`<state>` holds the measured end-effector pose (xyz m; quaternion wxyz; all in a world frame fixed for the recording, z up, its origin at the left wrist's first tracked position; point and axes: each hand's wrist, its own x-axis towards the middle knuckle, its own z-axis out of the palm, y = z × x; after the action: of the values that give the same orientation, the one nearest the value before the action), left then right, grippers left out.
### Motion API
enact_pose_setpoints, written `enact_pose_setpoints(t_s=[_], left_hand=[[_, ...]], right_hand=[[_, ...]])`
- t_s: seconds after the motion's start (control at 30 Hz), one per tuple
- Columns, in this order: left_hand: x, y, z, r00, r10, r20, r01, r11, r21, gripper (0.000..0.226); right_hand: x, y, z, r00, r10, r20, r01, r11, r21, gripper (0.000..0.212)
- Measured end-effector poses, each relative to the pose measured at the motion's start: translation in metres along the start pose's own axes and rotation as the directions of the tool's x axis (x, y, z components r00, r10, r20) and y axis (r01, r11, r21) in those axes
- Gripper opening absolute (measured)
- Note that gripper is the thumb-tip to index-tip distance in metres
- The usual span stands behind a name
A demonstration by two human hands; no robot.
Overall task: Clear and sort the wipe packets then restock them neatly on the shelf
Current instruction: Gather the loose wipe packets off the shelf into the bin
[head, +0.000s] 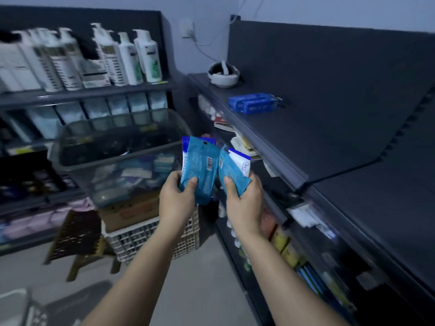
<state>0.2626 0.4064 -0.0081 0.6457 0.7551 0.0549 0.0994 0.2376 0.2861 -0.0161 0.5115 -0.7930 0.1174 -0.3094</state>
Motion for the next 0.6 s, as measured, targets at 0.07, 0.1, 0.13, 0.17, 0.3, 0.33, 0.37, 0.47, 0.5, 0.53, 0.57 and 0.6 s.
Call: enact_pose_setpoints(t_s=[0.07, 0.1, 0.13, 0.17, 0.3, 0.33, 0.37, 0.47, 0.5, 0.53, 0.57, 0.6], left_hand=[[0.021, -0.005, -0.018, 0.999, -0.006, -0.032, 0.006, 1.0, 0.016, 0.002], [0.032, -0.007, -0.025, 0.999, -0.01, -0.047, 0.011, 1.0, 0.023, 0.001], [0.043, -0.01, -0.032, 0.998, -0.013, -0.063, 0.015, 0.999, 0.035, 0.004], [0.054, -0.012, -0.038, 0.997, -0.015, -0.077, 0.019, 0.999, 0.046, 0.006], [0.097, -0.019, -0.051, 0.992, -0.036, -0.119, 0.045, 0.996, 0.08, 0.011], [0.109, -0.021, -0.052, 0.99, -0.028, -0.136, 0.041, 0.995, 0.094, 0.012], [0.122, -0.022, -0.053, 0.988, -0.014, -0.157, 0.032, 0.993, 0.112, 0.013], [0.163, -0.025, -0.056, 0.978, 0.004, -0.21, 0.025, 0.991, 0.134, 0.017], [0.178, -0.026, -0.057, 0.975, 0.005, -0.224, 0.026, 0.991, 0.135, 0.017], [0.192, -0.026, -0.059, 0.971, 0.008, -0.237, 0.027, 0.99, 0.142, 0.015], [0.206, -0.025, -0.06, 0.968, 0.011, -0.25, 0.03, 0.987, 0.16, 0.014], [0.22, -0.025, -0.062, 0.964, 0.019, -0.265, 0.031, 0.983, 0.182, 0.013]], right_hand=[[0.008, -0.004, 0.027, 0.999, 0.01, 0.053, -0.011, 1.0, 0.004, 0.022], [0.012, -0.007, 0.039, 0.997, 0.009, 0.076, -0.009, 1.0, 0.006, 0.023], [0.017, -0.009, 0.052, 0.996, 0.003, 0.094, -0.004, 1.0, 0.009, 0.025], [0.022, -0.011, 0.063, 0.994, -0.007, 0.113, 0.005, 1.0, 0.017, 0.028], [0.051, -0.009, 0.112, 0.983, -0.038, 0.178, 0.032, 0.999, 0.034, 0.028], [0.061, -0.008, 0.125, 0.98, -0.046, 0.193, 0.039, 0.998, 0.04, 0.027], [0.071, -0.007, 0.137, 0.976, -0.059, 0.208, 0.05, 0.998, 0.044, 0.026], [0.104, -0.005, 0.175, 0.962, -0.091, 0.259, 0.082, 0.996, 0.044, 0.026], [0.114, -0.006, 0.187, 0.954, -0.102, 0.282, 0.087, 0.994, 0.064, 0.026], [0.125, -0.007, 0.2, 0.945, -0.11, 0.308, 0.091, 0.993, 0.078, 0.027], [0.137, -0.008, 0.212, 0.936, -0.118, 0.331, 0.096, 0.992, 0.082, 0.027], [0.147, -0.01, 0.224, 0.928, -0.123, 0.351, 0.104, 0.992, 0.072, 0.027]])
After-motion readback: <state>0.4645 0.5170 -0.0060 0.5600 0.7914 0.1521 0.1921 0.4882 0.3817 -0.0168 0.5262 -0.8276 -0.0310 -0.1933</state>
